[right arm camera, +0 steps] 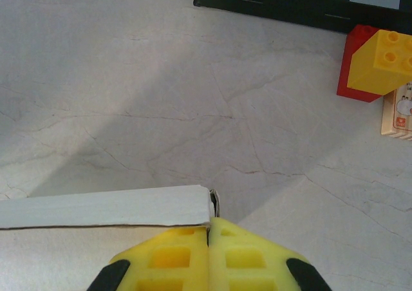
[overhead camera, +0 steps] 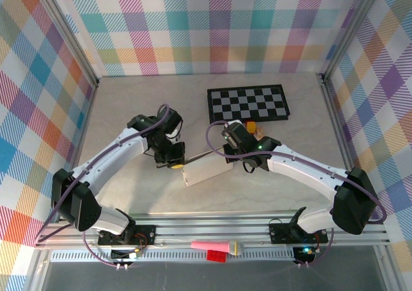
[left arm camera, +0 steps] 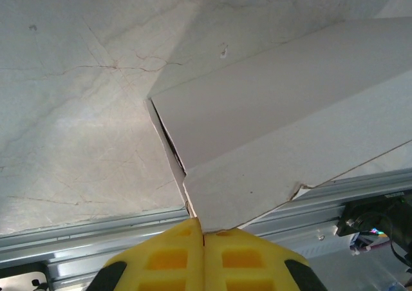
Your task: Fold the paper box
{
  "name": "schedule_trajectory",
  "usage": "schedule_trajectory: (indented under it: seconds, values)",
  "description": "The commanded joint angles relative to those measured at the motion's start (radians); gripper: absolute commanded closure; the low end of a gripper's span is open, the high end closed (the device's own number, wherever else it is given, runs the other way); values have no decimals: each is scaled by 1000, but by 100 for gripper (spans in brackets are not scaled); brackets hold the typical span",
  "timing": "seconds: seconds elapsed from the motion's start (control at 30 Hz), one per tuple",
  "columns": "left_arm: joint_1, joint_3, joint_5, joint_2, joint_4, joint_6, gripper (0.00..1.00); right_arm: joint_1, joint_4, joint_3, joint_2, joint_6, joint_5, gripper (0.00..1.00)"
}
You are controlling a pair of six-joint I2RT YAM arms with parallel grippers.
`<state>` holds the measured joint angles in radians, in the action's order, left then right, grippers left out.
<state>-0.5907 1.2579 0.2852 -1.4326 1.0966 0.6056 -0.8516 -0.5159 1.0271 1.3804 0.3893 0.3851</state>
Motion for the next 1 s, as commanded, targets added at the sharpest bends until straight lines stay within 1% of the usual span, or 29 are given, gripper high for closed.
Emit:
schedule_trajectory:
  seconds: [0.0,0.2,0.4,0.83,0.97]
  values:
    - [-42,-31,-3,6,-98,31,100,-24,-80,-19,36,23,-80,100]
    - [-67,-80,-49,51,-122,42,100,-24,-70,-32,26,29,-74,100]
    - [-116,-122,-92,64,-171,69,100,-26,-55,-51,20,30,-77,100]
    - [-227,-217,-247,113,-227,115,100,-26,-38,-72,14,3,-63,100]
    - [-285,-237,-317,110,-245,136,100,-26,-42,-71,12,0,-66,100]
